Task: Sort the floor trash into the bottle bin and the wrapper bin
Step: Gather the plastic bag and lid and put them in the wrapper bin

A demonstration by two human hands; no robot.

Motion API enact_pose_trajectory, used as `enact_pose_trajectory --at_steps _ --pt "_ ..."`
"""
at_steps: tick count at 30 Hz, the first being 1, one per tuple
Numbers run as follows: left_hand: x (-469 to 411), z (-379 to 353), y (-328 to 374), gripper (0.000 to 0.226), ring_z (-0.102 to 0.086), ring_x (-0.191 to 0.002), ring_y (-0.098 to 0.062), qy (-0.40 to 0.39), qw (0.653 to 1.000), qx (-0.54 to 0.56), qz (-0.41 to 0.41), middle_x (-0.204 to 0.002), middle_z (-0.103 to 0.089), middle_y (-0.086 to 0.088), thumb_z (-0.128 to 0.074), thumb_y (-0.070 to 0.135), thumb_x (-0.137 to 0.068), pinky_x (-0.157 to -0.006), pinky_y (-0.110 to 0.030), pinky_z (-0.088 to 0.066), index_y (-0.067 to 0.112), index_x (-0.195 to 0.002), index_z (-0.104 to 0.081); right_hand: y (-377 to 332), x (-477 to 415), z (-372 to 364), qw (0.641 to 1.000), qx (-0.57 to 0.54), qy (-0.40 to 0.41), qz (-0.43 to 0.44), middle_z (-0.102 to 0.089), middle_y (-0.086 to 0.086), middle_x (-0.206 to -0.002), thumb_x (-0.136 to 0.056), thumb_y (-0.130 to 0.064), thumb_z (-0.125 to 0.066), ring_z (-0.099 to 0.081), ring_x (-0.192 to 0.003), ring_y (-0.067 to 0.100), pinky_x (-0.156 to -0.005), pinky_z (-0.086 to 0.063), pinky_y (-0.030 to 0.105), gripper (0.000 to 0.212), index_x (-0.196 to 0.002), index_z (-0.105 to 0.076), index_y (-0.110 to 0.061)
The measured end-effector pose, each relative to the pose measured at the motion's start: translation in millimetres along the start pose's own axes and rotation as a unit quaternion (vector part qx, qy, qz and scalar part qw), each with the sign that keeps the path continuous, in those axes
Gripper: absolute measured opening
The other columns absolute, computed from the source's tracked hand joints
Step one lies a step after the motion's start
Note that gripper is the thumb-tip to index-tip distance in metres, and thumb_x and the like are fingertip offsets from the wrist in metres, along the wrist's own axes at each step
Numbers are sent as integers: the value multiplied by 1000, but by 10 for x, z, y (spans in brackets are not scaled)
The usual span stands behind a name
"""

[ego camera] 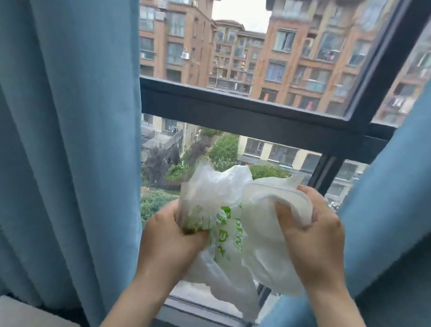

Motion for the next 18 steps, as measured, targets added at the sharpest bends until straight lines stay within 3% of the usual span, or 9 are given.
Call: enact_pose_trajectory --at_steps 3,7,12,18 --pt "109 -58 434 19 -58 -63 -2 -49 996 59 -41 -66 -66 19 -80 14 -62 -47 -13 -41 19 -66 -62 -225 24 496 999 -8 37 -13 -63 -36 -82 -81 -36 -74 -57 -81 -13 -64 -39 -1 20 -97 -62 -39" --pt "326 -253 974 26 -62 -63 -3 -112 981 121 -98 -64 -68 14 -78 23 -56 -44 -20 -45 30 -78 -65 -447 163 1157 995 -16 94 -18 -66 -29 -84 -83 -19 -71 -61 -78 -6 -62 -43 2 25 -91 -63 -41" --pt "722 -643 1463 25 -64 -57 -5 -203 957 167 -123 -63 -70 11 -71 22 -53 -49 -26 -52 30 -76 -67 -575 428 1923 985 25 169 -33 -68 -24 -80 -83 -16 -70 -61 -75 -2 -60 -44 5 25 -92 -64 -39" --pt "1317 -1205 1930 20 -70 -67 -19 -314 917 206 -137 -68 -72 3 -76 18 -57 -57 -40 -58 24 -75 -69 -595 831 2787 960 91 256 -64 -66 -26 -77 -85 -18 -70 -60 -74 -5 -60 -43 3 27 -85 -60 -43"
Point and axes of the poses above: each hand's wrist, its own x-axis away from the middle knuckle, its own z-axis out of the back of the hand, y = z × x, the point moved 5 cm from there along -x, towards the middle knuckle
